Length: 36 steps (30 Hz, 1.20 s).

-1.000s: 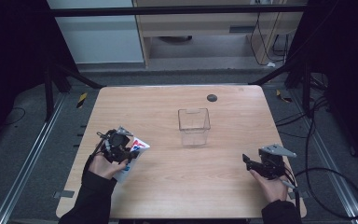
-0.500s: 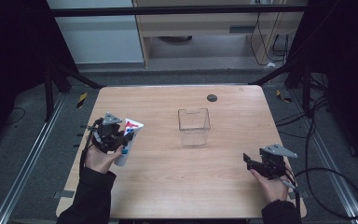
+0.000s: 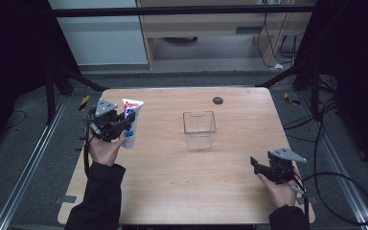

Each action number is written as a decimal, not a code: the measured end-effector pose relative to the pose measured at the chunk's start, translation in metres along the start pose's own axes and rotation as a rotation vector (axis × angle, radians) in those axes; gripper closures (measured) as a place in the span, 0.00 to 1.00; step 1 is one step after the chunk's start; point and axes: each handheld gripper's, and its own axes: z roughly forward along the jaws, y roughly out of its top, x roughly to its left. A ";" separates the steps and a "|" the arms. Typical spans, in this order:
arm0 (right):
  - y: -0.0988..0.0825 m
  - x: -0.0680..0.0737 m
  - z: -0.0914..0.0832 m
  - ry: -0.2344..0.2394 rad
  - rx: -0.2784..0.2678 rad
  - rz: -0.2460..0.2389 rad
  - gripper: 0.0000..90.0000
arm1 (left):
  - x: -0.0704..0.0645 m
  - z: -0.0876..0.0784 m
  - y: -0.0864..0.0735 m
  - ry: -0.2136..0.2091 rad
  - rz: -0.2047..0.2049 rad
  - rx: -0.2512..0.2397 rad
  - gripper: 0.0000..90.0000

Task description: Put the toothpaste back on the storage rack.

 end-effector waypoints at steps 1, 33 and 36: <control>0.000 0.000 0.000 -0.001 0.000 -0.002 0.31 | -0.003 0.003 0.001 -0.001 -0.002 -0.010 0.83; 0.000 0.003 0.001 0.009 0.000 -0.015 0.30 | -0.072 0.054 0.046 -0.030 -0.060 -0.337 0.83; 0.000 0.004 0.002 0.013 0.006 -0.006 0.30 | -0.079 0.062 0.045 -0.047 -0.066 -0.337 0.82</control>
